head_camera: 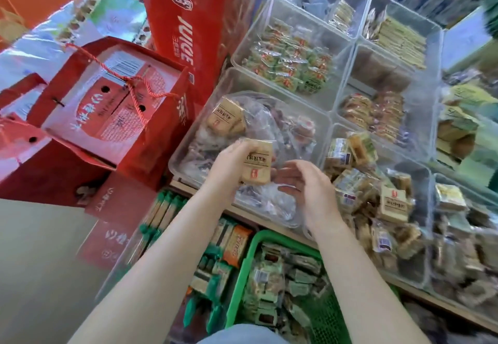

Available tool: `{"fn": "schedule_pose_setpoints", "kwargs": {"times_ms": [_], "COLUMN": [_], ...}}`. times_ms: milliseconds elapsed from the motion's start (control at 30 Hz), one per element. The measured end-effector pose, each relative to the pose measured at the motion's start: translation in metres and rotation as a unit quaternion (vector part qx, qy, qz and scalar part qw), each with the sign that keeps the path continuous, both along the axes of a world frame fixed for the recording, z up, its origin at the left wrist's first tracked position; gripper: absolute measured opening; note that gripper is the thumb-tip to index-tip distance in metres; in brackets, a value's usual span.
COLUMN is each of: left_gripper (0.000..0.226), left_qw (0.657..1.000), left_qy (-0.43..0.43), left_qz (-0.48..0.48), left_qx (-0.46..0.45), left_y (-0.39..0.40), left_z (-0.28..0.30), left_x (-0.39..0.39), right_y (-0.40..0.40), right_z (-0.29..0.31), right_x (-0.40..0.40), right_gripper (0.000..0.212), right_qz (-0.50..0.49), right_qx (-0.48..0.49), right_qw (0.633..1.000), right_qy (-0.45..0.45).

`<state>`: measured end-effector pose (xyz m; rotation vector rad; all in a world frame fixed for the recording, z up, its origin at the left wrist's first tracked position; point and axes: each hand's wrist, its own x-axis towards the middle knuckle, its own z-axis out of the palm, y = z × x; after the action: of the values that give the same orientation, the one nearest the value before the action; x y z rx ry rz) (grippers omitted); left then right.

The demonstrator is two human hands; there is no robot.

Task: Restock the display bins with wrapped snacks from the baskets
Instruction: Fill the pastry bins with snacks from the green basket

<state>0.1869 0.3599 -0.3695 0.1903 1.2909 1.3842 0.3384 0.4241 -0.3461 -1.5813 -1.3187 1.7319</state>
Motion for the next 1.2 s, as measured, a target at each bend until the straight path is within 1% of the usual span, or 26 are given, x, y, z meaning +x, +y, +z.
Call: {"fn": "schedule_pose_setpoints", "kwargs": {"times_ms": [67,133,233,300,333,367,433,500,533,567,600,667,733,767,800,833,900,967,1000,1033,1067,1133,1167,1200], "left_gripper": [0.030,0.025,0.031,0.037,0.039,0.041,0.045,0.043,0.042,0.042,0.045,0.055,0.064,0.067,0.068,0.069,0.070,0.071,0.071,0.071,0.071,0.071,0.071,0.070], "left_qw": [1.000,1.000,0.998,0.996,0.992,0.987,0.972,0.964,0.954,0.933,0.900,0.812,0.723,0.686,0.659,0.644,0.636,0.631,0.627,0.624,0.624,0.621,0.617,0.621], "left_qy": [0.010,0.019,0.011,0.022,0.043,0.073,0.126,0.172,0.226,0.306,0.392,0.533,0.615,0.642,0.661,0.674,0.683,0.685,0.687,0.688,0.687,0.686,0.685,0.678], "left_qz": [-0.006,-0.018,-0.050,-0.085,-0.113,-0.143,-0.199,-0.204,-0.194,-0.183,-0.178,-0.227,-0.313,-0.343,-0.359,-0.362,-0.359,-0.363,-0.366,-0.368,-0.369,-0.376,-0.384,-0.390], "left_qx": [0.006,0.017,0.027,0.029,0.025,0.017,-0.010,0.007,0.033,0.055,0.069,0.063,0.021,0.000,-0.013,-0.016,-0.018,-0.028,-0.035,-0.041,-0.046,-0.055,-0.057,-0.054], "left_y": [-0.001,0.002,0.008,0.011,0.012,0.013,0.017,0.022,0.025,0.029,0.032,0.036,0.040,0.040,0.040,0.040,0.041,0.042,0.042,0.042,0.042,0.043,0.043,0.044], "left_z": [0.008,0.017,0.035,0.049,0.056,0.061,0.067,0.062,0.056,0.047,0.034,0.007,-0.020,-0.030,-0.038,-0.043,-0.045,-0.044,-0.043,-0.041,-0.040,-0.039,-0.037,-0.034], "left_x": [0.018,0.037,0.070,0.096,0.111,0.126,0.153,0.173,0.181,0.188,0.190,0.198,0.209,0.213,0.216,0.216,0.216,0.216,0.217,0.218,0.219,0.219,0.218,0.218], "right_y": [-0.001,-0.002,-0.011,-0.020,-0.025,-0.029,-0.035,-0.036,-0.037,-0.038,-0.039,-0.037,-0.026,-0.018,-0.008,0.003,0.030,0.059,0.075,0.089,0.100,0.112,0.114,0.115], "right_z": [0.011,0.020,0.029,0.036,0.041,0.045,0.051,0.052,0.050,0.049,0.045,0.036,0.032,0.032,0.032,0.034,0.043,0.050,0.048,0.044,0.036,0.021,0.013,0.007], "right_x": [0.019,0.041,0.073,0.093,0.103,0.113,0.134,0.157,0.171,0.185,0.195,0.219,0.243,0.253,0.263,0.268,0.270,0.261,0.255,0.248,0.244,0.240,0.240,0.240], "right_gripper": [0.034,0.041,0.057,0.067,0.067,0.062,0.043,0.036,0.035,0.033,0.032,0.032,0.030,0.030,0.030,0.030,0.031,0.033,0.041,0.048,0.052,0.047,0.044,0.041], "right_qz": [-0.060,-0.081,-0.062,-0.035,-0.025,-0.016,-0.006,-0.044,-0.070,-0.097,-0.121,-0.167,-0.191,-0.190,-0.181,-0.164,-0.124,-0.078,-0.039,0.012,0.068,0.163,0.186,0.188], "right_qx": [-0.061,-0.102,-0.147,-0.167,-0.163,-0.148,-0.098,-0.066,-0.063,-0.062,-0.070,-0.097,-0.119,-0.111,-0.091,-0.052,0.056,0.176,0.219,0.237,0.231,0.179,0.154,0.148], "right_qw": [0.992,0.982,0.975,0.969,0.968,0.968,0.973,0.978,0.979,0.979,0.978,0.974,0.971,0.973,0.978,0.985,0.983,0.963,0.949,0.937,0.926,0.909,0.903,0.897], "right_qy": [0.087,0.134,0.152,0.176,0.192,0.203,0.209,0.192,0.183,0.170,0.154,0.116,0.087,0.071,0.041,-0.010,-0.119,-0.187,-0.221,-0.256,-0.290,-0.338,-0.355,-0.371]}}
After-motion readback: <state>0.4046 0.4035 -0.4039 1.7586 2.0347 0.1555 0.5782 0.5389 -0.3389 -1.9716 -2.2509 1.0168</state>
